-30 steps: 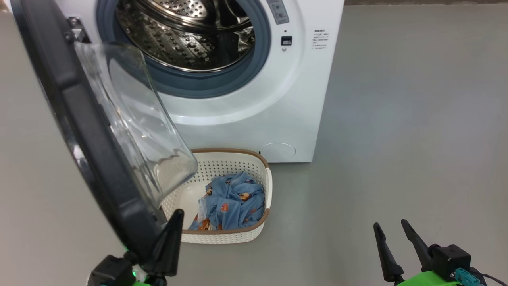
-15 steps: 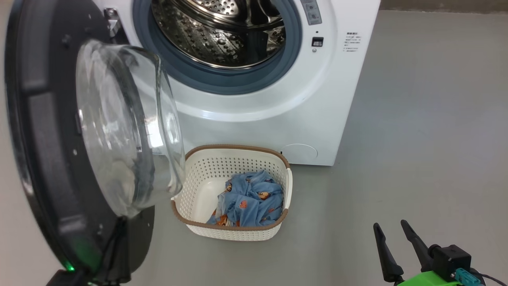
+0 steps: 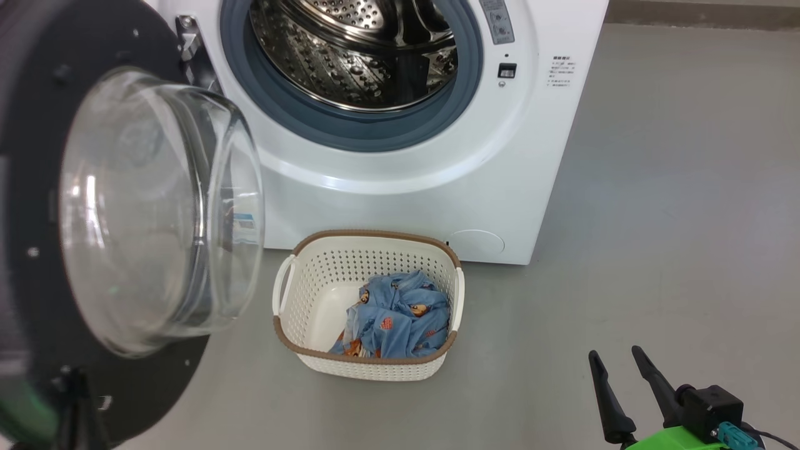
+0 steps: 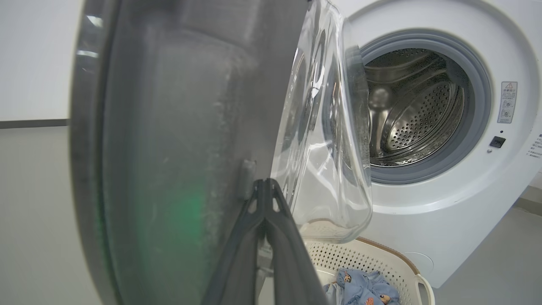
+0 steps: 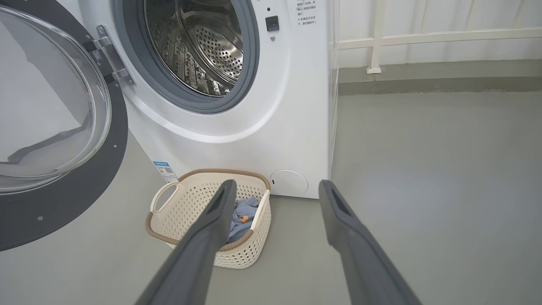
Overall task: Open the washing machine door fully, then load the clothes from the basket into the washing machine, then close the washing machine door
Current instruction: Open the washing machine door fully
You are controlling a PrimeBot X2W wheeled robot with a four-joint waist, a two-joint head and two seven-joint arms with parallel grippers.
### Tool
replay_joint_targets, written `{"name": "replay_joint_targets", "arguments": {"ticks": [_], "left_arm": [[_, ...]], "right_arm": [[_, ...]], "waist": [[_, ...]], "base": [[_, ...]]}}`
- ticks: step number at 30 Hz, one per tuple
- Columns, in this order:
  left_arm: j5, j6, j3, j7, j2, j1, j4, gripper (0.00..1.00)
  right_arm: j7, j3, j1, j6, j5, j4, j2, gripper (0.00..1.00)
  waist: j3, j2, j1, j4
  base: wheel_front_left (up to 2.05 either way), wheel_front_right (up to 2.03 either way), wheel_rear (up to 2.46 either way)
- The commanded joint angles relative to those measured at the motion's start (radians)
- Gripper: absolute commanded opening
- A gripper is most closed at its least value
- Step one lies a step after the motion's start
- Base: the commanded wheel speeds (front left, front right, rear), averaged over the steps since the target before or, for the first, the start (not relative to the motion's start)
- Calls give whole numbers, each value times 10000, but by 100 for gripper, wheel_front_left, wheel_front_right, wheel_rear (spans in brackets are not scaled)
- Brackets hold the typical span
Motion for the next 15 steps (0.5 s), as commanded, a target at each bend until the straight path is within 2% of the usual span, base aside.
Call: {"name": "replay_joint_targets", "arguments": {"ticks": [1,2,7,15], "left_arm": [[-112,99,773,-53,489,-343,-8,0],[-215,111,1064,-53,669,-519,212,0],[-995,67,1900,-53,878,-1204,872,0],[-1203,-23,2568,-53,1485,-2015,1808,0]], "right_arm": [[-118,281,-293,16,-77,-283,-47,100],[-118,269,-326,16,-122,-324,-47,100],[-118,172,-418,16,-247,-392,-47,100],[-118,193,-601,16,-295,-476,-47,100]], "waist": [[91,0,0,-29],[188,0,0,-57],[454,0,0,-70],[787,0,0,-64]], "base": [[0,0,0],[0,0,0],[0,0,0],[0,0,0]]}}
